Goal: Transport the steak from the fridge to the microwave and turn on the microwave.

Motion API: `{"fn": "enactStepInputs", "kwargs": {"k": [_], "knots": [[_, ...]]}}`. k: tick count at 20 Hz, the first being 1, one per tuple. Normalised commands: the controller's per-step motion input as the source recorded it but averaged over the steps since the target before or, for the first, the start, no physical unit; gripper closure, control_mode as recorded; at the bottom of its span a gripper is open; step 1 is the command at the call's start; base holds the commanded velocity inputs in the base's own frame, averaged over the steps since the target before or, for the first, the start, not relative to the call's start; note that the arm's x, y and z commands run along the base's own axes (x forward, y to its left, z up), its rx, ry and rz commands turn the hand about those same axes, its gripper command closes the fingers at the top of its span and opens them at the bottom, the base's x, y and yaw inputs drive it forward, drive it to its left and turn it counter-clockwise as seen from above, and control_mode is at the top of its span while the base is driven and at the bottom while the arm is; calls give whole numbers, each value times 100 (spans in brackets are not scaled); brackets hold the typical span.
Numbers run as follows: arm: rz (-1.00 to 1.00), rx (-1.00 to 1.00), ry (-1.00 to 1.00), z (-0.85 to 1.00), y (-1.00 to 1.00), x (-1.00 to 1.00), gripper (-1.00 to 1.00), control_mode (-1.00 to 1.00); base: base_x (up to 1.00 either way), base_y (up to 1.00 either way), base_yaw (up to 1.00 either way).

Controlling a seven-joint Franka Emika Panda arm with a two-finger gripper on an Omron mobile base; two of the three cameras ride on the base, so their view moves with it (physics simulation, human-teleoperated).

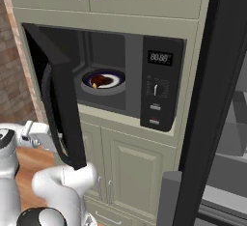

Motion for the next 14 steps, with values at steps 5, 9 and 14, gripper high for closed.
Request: {"fn": "enactStepInputs", "kwargs": {"k": [5, 9, 14], "knots": [[12, 3, 20, 43, -44, 23, -100, -100, 0, 0, 0], [15, 1, 26, 39, -37, 14, -100, -100, 0, 0, 0], [19, 0, 34, 30, -31, 12, -100, -100, 0, 0, 0]]}}
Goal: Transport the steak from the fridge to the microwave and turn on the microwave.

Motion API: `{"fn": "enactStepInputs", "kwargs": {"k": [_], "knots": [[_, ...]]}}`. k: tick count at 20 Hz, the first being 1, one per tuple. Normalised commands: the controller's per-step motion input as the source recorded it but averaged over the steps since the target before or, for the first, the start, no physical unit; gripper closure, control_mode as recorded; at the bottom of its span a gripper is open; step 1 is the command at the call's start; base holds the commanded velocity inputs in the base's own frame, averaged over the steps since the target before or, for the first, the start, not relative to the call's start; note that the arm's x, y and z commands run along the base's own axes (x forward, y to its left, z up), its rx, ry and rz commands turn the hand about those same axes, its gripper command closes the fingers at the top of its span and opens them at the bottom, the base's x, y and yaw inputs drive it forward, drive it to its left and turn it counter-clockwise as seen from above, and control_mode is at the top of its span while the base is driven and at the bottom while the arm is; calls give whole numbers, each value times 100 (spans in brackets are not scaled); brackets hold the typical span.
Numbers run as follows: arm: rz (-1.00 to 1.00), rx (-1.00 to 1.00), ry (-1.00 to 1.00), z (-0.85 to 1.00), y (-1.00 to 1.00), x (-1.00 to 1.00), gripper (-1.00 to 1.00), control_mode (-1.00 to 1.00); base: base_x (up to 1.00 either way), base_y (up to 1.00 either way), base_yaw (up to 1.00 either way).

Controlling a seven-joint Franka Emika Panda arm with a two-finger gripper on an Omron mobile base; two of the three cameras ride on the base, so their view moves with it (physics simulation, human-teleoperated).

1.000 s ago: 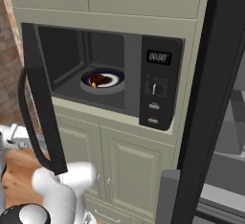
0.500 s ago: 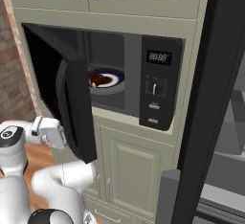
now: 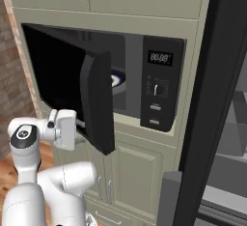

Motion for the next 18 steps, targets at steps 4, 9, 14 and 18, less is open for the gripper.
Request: {"fn": "enactStepInputs", "kwargs": {"k": [4, 9, 14, 18], "knots": [[18, 0, 39, 27, -28, 18, -100, -100, 0, 0, 0], [17, 0, 32, 20, -33, 18, -100, -100, 0, 0, 0], [16, 0, 33, 8, -39, 43, -100, -100, 0, 0, 0], [18, 0, 33, 0, -35, 62, -100, -100, 0, 0, 0]]}}
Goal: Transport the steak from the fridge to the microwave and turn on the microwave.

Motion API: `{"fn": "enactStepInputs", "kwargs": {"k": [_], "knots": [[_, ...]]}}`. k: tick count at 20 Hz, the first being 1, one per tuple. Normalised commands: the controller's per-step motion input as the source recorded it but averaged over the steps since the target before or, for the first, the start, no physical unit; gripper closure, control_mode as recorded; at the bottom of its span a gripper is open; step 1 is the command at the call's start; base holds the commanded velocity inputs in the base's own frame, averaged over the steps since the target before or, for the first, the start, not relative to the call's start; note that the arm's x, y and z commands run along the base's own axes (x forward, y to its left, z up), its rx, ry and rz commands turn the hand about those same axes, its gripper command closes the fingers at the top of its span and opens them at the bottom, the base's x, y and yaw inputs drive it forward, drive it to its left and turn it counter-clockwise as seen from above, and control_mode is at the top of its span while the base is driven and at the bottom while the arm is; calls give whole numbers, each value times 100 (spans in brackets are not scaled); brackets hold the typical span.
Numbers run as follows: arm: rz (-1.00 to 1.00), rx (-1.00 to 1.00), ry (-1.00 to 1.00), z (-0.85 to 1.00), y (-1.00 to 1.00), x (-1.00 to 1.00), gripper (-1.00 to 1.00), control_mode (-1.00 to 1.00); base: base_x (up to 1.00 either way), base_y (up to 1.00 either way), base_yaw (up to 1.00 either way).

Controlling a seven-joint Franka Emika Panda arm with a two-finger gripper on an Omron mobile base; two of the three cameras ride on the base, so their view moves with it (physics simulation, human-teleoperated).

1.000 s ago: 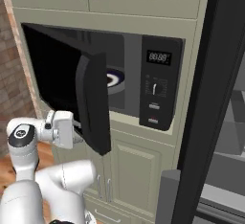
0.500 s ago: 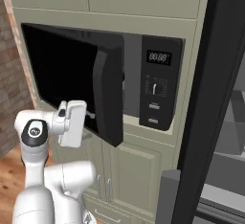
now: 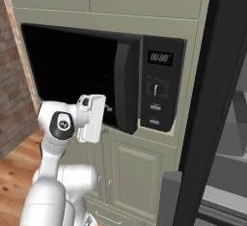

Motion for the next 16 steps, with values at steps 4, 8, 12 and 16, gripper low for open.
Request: {"fn": "enactStepInputs", "kwargs": {"k": [4, 8, 12, 16], "knots": [[19, 0, 36, 0, -28, 81, -100, -100, 0, 0, 0], [19, 0, 30, 1, -17, 56, -100, -100, 0, 0, 0], [18, 0, 28, 2, -13, 46, -100, -100, 0, 0, 0], [17, 0, 25, 0, -3, 36, -100, -100, 0, 0, 0]]}}
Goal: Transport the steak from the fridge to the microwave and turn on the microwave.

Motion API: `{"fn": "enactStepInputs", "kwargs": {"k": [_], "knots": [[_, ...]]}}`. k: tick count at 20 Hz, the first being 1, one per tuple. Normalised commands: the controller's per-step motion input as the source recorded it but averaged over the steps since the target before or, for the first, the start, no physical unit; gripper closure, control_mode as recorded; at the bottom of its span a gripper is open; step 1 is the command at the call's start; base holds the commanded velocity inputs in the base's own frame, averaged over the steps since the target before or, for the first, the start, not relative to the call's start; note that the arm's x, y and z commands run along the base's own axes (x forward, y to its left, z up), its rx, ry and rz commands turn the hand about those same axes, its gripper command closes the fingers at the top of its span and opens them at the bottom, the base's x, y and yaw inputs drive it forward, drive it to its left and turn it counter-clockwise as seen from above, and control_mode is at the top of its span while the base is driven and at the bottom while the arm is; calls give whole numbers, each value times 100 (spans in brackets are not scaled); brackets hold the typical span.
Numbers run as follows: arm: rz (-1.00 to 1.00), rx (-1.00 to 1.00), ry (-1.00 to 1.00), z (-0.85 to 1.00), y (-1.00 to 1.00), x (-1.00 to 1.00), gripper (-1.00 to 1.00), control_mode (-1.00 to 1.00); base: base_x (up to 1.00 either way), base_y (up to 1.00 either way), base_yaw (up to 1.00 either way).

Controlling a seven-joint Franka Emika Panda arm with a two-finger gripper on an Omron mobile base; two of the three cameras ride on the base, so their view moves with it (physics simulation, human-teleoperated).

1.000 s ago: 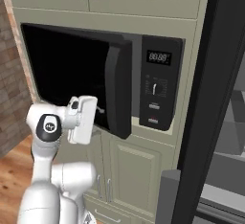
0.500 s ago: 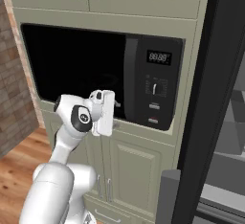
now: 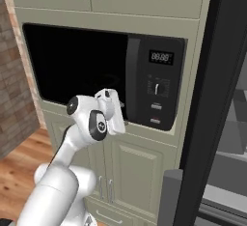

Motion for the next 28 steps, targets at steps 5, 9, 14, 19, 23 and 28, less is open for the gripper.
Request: {"fn": "enactStepInputs", "kwargs": {"k": [5, 9, 14, 19, 23, 28], "knots": [[14, -1, 19, 1, 2, 1, -100, -100, 0, 0, 0], [8, -12, 2, 8, 41, -51, -100, -100, 0, 0, 0], [1, -19, -3, 17, 69, -76, -100, -100, 0, 0, 0], [3, -11, -9, 33, 29, -75, -100, -100, 0, 0, 0], [2, 0, -12, 28, -12, -96, -100, -100, 0, 0, 0], [1, 5, -21, -3, -66, -62, -100, -100, 0, 0, 0]]}}
